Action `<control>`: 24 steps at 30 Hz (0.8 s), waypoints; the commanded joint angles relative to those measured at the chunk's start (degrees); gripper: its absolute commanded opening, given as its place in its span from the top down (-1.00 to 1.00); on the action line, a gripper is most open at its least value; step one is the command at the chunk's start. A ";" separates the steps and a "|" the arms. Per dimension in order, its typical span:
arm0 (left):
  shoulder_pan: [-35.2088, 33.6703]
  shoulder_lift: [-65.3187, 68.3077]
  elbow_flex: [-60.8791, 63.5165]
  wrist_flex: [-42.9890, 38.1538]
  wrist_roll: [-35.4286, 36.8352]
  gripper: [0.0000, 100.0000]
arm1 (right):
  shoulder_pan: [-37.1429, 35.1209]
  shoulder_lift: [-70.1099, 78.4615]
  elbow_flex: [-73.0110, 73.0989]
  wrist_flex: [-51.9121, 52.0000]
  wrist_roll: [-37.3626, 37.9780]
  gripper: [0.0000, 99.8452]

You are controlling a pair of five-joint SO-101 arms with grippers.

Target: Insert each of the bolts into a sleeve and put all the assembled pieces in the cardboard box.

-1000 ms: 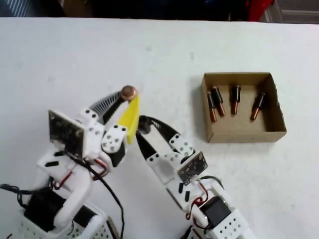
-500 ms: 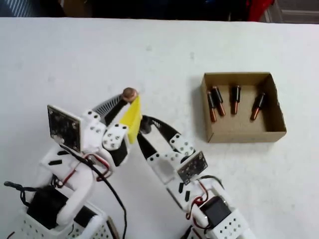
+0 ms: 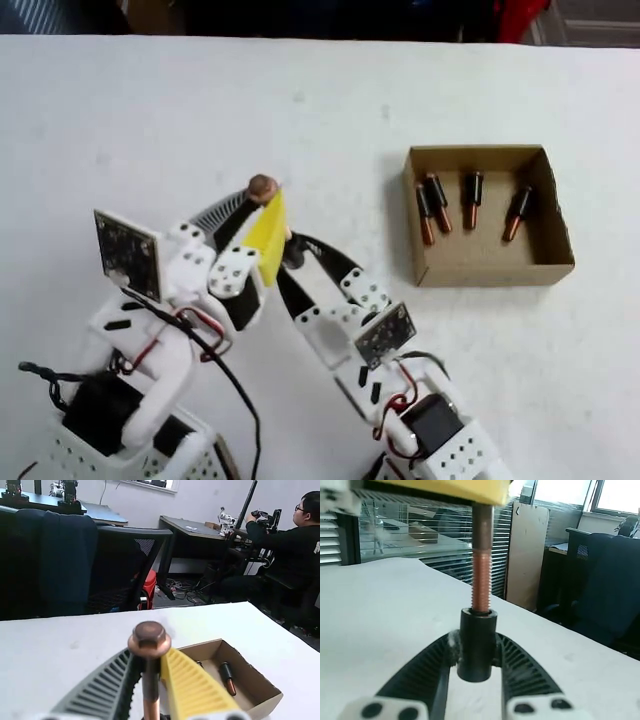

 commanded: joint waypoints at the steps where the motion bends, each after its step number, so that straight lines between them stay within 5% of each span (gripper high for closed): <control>1: 0.40 -0.04 0.00 -1.76 0.44 0.95 | 0.31 -0.66 0.53 0.13 0.70 0.97; 7: 1.80 -0.04 0.18 0.44 0.53 0.95 | 0.31 -0.66 0.53 0.13 0.70 0.97; 17: 4.62 -0.04 0.26 16.18 0.26 0.95 | 0.40 -0.66 0.53 0.13 0.70 0.97; 24: 4.35 -0.04 3.43 14.59 0.09 0.95 | 0.40 -0.66 0.53 0.13 0.70 0.97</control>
